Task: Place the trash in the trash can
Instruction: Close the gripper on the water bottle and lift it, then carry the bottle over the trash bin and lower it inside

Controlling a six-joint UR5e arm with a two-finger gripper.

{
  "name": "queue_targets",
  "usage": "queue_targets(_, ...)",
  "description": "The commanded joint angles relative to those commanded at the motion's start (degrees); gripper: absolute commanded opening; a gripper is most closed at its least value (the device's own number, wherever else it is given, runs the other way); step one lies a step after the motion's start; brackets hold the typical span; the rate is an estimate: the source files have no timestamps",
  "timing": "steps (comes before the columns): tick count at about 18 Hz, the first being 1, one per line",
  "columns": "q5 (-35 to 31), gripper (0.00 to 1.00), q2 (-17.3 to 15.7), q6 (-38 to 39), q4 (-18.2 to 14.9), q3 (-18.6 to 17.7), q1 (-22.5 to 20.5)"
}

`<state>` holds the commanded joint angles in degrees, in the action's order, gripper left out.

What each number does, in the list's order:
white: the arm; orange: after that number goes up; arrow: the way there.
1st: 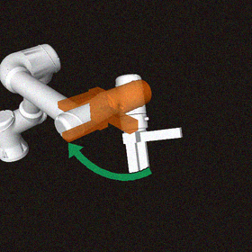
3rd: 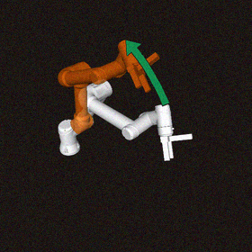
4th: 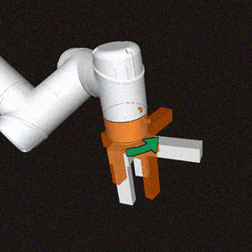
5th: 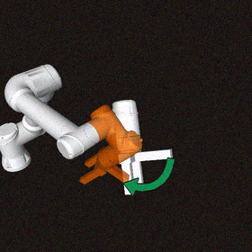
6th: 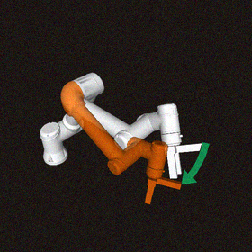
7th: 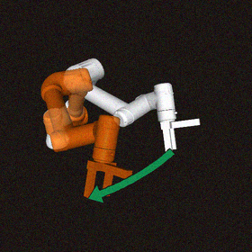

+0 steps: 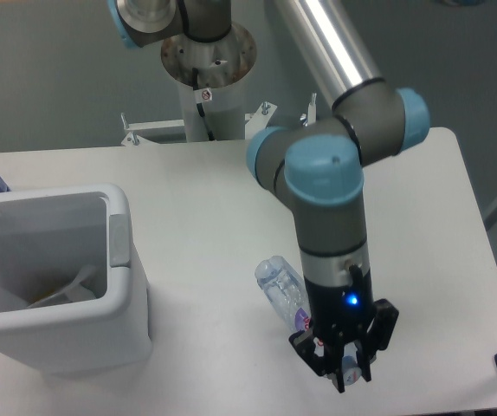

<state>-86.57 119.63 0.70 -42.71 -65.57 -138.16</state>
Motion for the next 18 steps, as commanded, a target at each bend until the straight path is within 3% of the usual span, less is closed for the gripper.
queue_targets(12,0.09,0.37,-8.61,2.99,1.76,1.41,0.70)
queue_targets(18,0.09,0.37,-11.78,4.04,1.67,0.80,4.91)
